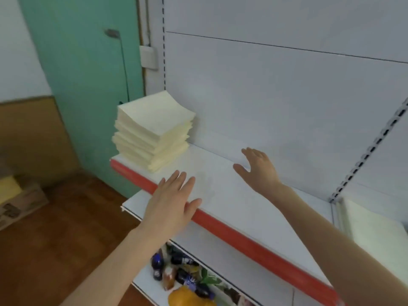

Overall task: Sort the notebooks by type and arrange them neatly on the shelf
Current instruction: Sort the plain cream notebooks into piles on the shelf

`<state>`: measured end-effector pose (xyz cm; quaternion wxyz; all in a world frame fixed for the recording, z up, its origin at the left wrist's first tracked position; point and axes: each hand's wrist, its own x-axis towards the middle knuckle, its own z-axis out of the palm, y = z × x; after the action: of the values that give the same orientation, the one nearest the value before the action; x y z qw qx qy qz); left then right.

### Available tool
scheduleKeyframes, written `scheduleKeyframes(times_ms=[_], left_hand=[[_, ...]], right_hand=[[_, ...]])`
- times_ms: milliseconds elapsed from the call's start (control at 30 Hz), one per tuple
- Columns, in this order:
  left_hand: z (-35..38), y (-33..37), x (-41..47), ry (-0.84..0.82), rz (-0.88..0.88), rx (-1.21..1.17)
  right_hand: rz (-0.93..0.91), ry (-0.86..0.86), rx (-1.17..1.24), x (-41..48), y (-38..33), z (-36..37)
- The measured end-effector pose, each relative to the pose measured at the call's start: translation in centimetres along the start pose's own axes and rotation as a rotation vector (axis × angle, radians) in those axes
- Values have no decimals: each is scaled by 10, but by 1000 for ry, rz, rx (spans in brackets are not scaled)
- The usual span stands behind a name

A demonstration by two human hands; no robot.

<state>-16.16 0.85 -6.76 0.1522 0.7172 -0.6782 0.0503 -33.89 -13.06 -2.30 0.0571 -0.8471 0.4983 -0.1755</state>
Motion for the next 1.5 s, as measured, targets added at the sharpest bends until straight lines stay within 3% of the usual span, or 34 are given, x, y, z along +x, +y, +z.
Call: scheduleKeyframes(times_ms=[167, 333, 567, 767, 967, 1033, 1133, 1200, 1267, 1333, 1400, 1500], left_hand=[[-36, -103, -51, 19, -110, 83], [-48, -166, -71, 67, -146, 86], [-49, -212, -51, 78, -183, 27], [-48, -245, -29, 78, -171, 21], [-52, -262, -7, 159, -177, -377], [-59, -265, 1, 189, -216, -686], [-69, -270, 19, 60, -406, -1327], [-78, -271, 29, -64, -516, -1747], [-87, -273, 37, -187, -512, -2006], [-91, -277, 38, -296, -471, -2074], [-93, -282, 33, -400, -471, -1986], [-88, -300, 23, -396, -542, -1879]], right_hand=[[-90, 10, 62, 10, -115, 32], [-118, 50, 123, 35, -183, 42], [-131, 31, 53, 107, -226, 53], [-114, -90, -12, 160, -240, 80], [-191, -48, -25, 147, -247, 84], [-147, -24, 109, 133, -252, 74], [-99, 94, 270, 95, -264, 67], [-222, 172, 225, 66, -279, 70], [-404, 205, 127, 38, -293, 82], [-578, 198, 25, 19, -303, 96], [-685, 106, -12, 8, -316, 103], [-635, -68, 149, 13, -325, 96]])
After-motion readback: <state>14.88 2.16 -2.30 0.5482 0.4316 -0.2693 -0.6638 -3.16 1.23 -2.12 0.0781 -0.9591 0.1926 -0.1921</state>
